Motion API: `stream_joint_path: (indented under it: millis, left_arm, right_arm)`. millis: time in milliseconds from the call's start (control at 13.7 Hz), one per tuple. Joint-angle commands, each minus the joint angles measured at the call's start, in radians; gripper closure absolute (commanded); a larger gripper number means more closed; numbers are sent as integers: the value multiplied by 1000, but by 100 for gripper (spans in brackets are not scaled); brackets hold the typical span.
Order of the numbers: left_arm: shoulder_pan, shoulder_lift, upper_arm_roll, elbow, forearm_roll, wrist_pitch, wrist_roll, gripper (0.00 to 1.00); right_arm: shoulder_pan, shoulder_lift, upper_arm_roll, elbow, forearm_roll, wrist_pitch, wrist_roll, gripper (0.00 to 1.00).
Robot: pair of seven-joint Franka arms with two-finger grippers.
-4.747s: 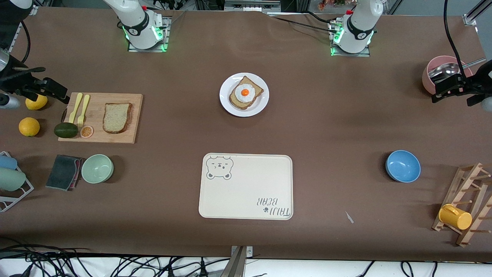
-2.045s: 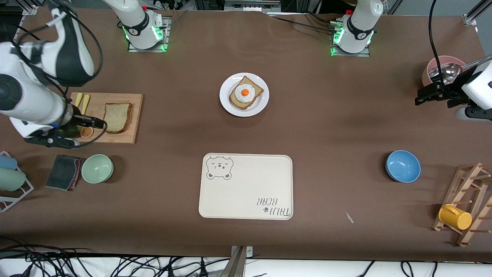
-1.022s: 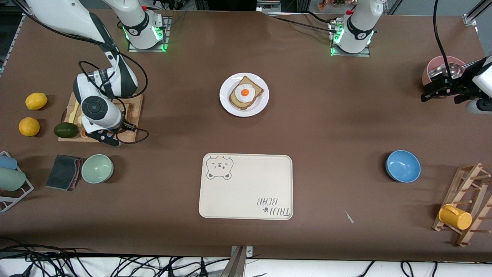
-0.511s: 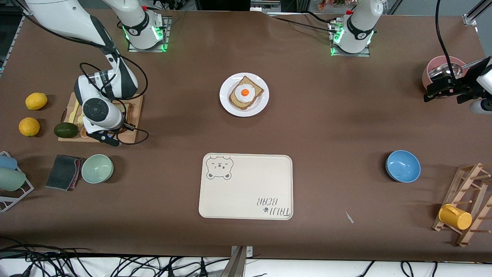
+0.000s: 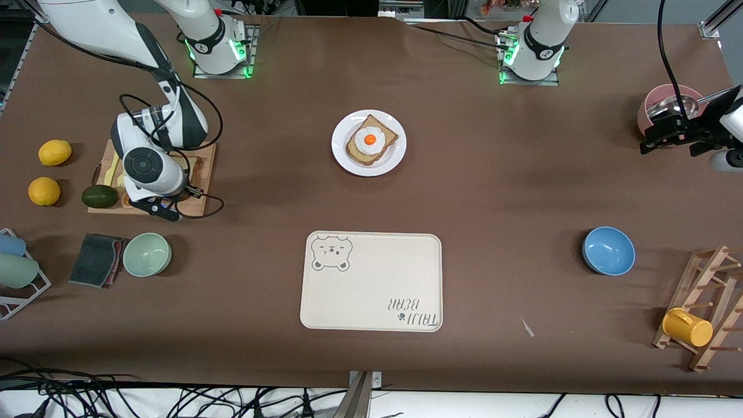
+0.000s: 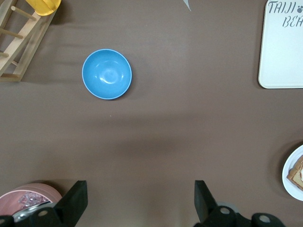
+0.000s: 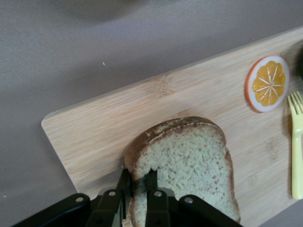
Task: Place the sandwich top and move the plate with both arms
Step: 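Lower the right gripper and pinch the bread slice's crust, then lift the bread slice and carry it toward the egg toast plate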
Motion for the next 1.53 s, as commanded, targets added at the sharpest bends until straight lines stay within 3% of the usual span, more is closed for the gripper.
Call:
stream_joint_path:
  millis: [0, 365, 730, 876, 1022, 1169, 1461]
  left_arm:
    - [8, -10, -5, -9, -6, -2, -6, 1]
    - [8, -7, -5, -11, -6, -2, -8, 1]
    - [8, 0, -7, -8, -3, -1, -14, 1]
    - [13, 0, -4, 0, -4, -1, -13, 1]
    - [26, 3, -4, 2, -9, 1, -5, 1]
    - [26, 8, -4, 3, -10, 1, 0, 1]
    - [26, 11, -5, 2, -36, 1, 3, 1]
  right_arm:
    - [-3, -8, 2, 13, -17, 6, 13, 100]
    - [48, -4, 10, 171, -4, -236, 12, 100]
    - [242, 23, 10, 361, 97, -457, 7, 100]
    - [334, 23, 9, 400, 186, -471, 15, 100]
    - [420, 84, 9, 502, 302, -477, 48, 100]
    - [460, 124, 9, 565, 364, -480, 163, 100]
    - [549, 159, 9, 599, 521, -471, 376, 100]
